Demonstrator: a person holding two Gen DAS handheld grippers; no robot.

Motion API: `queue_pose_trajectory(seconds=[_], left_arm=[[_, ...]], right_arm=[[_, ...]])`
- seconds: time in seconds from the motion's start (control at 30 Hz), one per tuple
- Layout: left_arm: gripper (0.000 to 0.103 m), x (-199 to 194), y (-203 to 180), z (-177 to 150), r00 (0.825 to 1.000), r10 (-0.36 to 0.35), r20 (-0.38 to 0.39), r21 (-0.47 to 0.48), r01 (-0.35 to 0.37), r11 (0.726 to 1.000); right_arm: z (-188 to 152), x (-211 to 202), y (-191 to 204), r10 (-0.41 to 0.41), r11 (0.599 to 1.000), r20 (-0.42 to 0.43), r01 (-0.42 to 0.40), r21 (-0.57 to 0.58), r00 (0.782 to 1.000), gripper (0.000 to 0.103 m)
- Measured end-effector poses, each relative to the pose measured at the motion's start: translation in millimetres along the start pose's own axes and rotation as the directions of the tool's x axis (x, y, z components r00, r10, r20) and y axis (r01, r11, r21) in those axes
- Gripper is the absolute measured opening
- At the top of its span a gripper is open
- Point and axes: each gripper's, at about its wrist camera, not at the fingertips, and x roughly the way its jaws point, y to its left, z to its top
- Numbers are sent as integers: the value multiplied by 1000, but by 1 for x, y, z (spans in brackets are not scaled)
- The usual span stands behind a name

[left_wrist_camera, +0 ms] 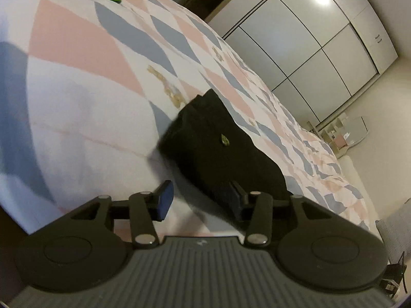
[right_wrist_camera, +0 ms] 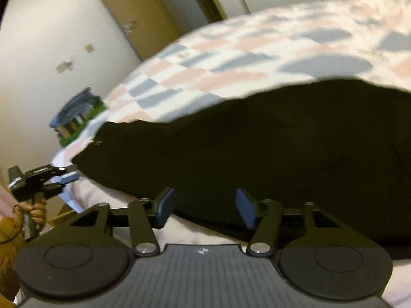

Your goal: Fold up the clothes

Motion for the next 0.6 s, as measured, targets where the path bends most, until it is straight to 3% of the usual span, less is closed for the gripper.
queue_pose_trajectory(seconds=[0.07, 0.23, 0.5, 0.6], left_arm=[[41, 7, 6, 7, 1000, -25, -5, -24, 25, 999], [41, 31, 25, 22, 993, -108, -42, -39, 106, 994], [42, 49, 16, 35, 966, -229, -119, 135, 245, 960], [37, 64, 18, 37, 964, -218, -149, 151, 240, 959]], right_arm=[[3, -2, -10, -7, 1000, 10, 7, 26, 1000, 57], [16, -22, -26, 78, 993, 99, -87, 83, 992, 57], [50, -5, -47, 74, 997, 39, -75, 30, 996, 57], [51, 4, -48, 64, 998, 13, -64, 8, 998, 57]])
